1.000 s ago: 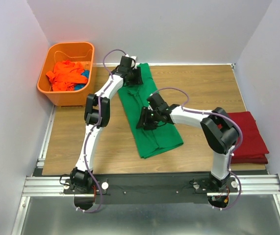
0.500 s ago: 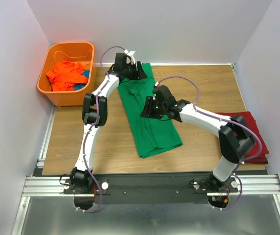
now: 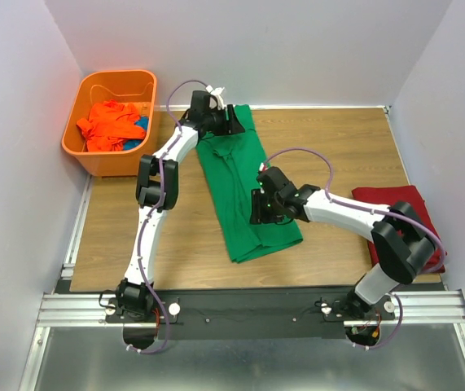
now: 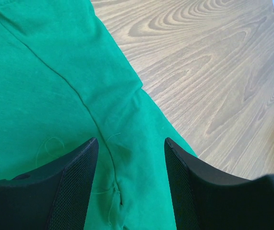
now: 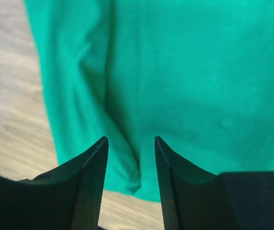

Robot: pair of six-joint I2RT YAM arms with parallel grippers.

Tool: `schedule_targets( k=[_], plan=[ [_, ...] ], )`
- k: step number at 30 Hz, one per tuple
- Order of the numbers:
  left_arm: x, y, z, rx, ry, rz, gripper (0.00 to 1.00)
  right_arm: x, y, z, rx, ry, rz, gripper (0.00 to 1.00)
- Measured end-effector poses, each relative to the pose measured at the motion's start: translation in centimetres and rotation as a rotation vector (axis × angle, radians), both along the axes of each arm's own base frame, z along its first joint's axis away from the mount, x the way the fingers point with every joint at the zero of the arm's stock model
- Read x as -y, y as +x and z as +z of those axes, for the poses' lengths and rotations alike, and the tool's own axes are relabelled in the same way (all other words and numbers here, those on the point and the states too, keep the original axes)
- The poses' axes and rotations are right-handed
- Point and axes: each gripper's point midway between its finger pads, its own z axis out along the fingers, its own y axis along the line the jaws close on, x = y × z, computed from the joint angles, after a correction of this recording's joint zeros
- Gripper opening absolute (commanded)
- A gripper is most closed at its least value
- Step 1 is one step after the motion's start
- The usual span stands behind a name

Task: Fold and stack the t-shirts
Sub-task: Fold the tshirt

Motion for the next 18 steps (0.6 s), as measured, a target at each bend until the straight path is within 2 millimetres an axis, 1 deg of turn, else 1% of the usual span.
schedule_targets(
  k=[3, 6, 8, 11, 15, 18],
  plan=[
    [0.0, 0.0, 0.0, 0.0, 0.0, 0.0, 0.65, -0.7, -0.7, 1.0, 0.021, 0.016, 0.031, 0.5],
    [0.0, 0.0, 0.0, 0.0, 0.0, 0.0, 0.65, -1.4, -1.5, 1.4, 0.03, 0.026, 0.057, 0.49],
    [0.0, 0.0, 0.0, 0.001, 0.0, 0.0, 0.65, -1.6, -2.3, 1.2, 0.025, 0.021, 0.076, 0.49],
    [0.0, 0.0, 0.0, 0.001, 0.0, 0.0, 0.65, -1.3, -3.2, 0.2, 0.007, -0.001, 0.089, 0.48],
    [0.0, 0.0, 0.0, 0.001, 0.0, 0.0, 0.65, -0.9, -3.9, -0.6, -0.003, -0.023, 0.095, 0.47],
    [0.0, 0.0, 0.0, 0.001, -0.001, 0.0, 0.65, -0.8, -4.0, -0.7, -0.003, -0.029, 0.095, 0.45]
  ],
)
